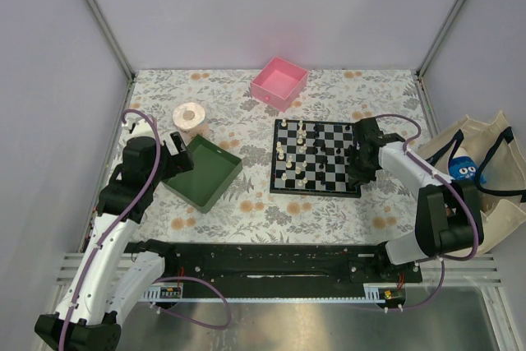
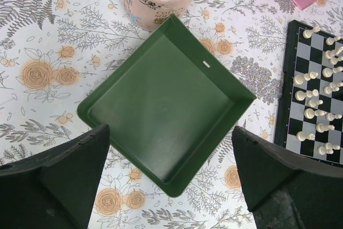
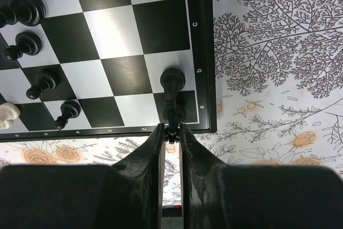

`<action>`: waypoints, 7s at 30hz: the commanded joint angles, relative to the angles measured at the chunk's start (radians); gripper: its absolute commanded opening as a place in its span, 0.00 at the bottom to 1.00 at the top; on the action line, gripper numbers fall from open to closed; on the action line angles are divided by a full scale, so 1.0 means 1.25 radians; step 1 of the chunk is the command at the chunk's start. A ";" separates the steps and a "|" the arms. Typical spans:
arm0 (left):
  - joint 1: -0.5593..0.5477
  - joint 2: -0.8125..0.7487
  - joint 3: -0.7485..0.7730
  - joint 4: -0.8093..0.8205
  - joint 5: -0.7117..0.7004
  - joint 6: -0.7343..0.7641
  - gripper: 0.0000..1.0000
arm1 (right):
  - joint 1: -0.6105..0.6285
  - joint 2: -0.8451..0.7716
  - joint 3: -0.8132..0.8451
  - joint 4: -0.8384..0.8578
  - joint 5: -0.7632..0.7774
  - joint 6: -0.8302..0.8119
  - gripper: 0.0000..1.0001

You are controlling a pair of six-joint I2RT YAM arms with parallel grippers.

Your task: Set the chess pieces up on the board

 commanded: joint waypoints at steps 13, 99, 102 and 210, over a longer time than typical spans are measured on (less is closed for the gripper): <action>0.005 -0.003 0.002 0.044 0.014 0.011 0.99 | -0.005 0.015 0.017 0.012 -0.012 -0.010 0.32; 0.031 0.000 -0.001 0.050 0.033 0.009 0.99 | 0.045 0.052 0.256 -0.075 0.045 -0.064 0.15; 0.032 -0.001 -0.001 0.050 0.039 0.009 0.99 | -0.002 0.031 0.196 -0.055 0.032 -0.056 0.15; 0.075 0.029 -0.002 0.061 0.077 0.006 0.99 | 0.092 0.443 0.563 -0.075 -0.020 -0.065 0.42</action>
